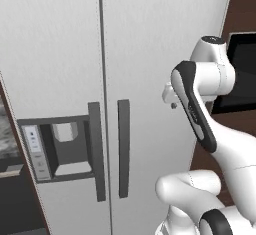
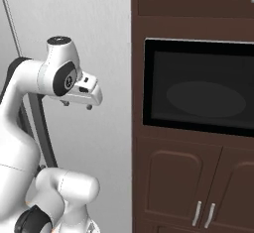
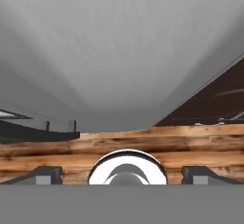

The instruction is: Open the freezer door, pick up the ice cube tray from the freezer, and place it on the dining counter.

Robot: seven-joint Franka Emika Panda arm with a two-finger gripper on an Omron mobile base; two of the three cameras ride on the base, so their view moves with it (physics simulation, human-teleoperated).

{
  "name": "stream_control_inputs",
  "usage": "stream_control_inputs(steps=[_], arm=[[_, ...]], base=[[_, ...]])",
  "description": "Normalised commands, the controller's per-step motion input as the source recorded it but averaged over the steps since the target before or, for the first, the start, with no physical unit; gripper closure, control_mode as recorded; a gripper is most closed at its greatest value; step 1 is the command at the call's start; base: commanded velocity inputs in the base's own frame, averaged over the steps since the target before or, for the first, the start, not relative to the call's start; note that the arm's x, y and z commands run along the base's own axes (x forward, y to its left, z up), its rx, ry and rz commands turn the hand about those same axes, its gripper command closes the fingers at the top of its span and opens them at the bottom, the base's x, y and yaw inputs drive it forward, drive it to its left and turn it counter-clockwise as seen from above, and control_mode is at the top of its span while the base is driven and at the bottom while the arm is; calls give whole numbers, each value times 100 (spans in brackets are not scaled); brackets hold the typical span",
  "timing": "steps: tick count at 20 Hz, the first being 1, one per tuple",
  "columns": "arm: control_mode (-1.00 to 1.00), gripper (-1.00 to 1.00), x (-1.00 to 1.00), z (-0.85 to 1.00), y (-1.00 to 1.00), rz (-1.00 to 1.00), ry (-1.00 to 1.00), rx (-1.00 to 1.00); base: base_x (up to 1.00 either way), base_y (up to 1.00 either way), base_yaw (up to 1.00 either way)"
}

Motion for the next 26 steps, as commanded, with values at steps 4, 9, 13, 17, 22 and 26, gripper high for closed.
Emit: stream_control_inputs(steps=[4,9,13,17,22,26], arm=[[-100,-100,0,-3,21,0,0,-1],[-100,-100,-15,-29,100,0,-2,-10],[-100,-100,-13,-43,100,0,-8,-13],[-100,-100,-2,-50,100,2,-9,-7],[-100,-100,0,-55,100,2,-14,-1],[-100,-100,-1,-32,100,0,-29,0]], base=[[3,5,0],[0,0,0],[0,0,0],[0,0,0],[0,0,0],[0,0,0]])
